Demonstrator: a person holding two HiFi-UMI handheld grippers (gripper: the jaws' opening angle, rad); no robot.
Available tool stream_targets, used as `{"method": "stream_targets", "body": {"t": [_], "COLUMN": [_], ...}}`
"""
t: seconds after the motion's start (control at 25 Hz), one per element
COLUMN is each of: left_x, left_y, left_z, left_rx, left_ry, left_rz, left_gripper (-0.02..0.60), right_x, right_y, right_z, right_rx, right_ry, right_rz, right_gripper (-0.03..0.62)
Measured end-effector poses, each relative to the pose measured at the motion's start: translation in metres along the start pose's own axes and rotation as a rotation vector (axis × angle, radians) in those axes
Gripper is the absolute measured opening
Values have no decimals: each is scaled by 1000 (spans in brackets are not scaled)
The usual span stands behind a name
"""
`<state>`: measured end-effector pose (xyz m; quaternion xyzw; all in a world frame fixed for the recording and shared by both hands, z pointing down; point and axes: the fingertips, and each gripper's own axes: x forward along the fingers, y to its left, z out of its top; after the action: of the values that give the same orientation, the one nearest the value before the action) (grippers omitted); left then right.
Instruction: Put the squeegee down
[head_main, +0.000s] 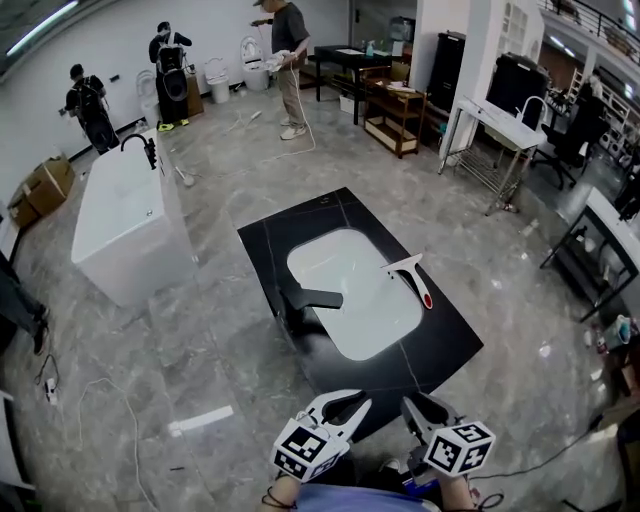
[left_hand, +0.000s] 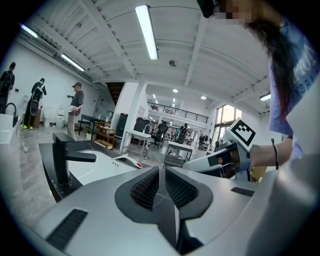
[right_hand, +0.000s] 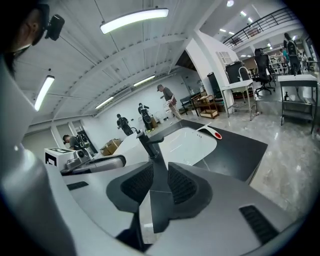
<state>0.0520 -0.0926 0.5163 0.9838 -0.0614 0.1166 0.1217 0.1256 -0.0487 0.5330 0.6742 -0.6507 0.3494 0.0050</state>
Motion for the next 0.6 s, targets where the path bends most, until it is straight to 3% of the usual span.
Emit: {"method": "stream_targets", "body": {"t": [0.4, 0.6], "left_x": [-2, -3], "left_y": [-11, -41], "left_z": [-5, -11], "left_rx": [-32, -48], "left_ry": [-15, -10], "left_rz": [69, 104], "left_gripper": [48, 48], "right_x": [-19, -49], "right_y": [7, -5], "right_z": [-7, -23], "right_rx": [-4, 21], "right_ry": [16, 17], "right_rz": [67, 86], "right_gripper": [74, 66]}}
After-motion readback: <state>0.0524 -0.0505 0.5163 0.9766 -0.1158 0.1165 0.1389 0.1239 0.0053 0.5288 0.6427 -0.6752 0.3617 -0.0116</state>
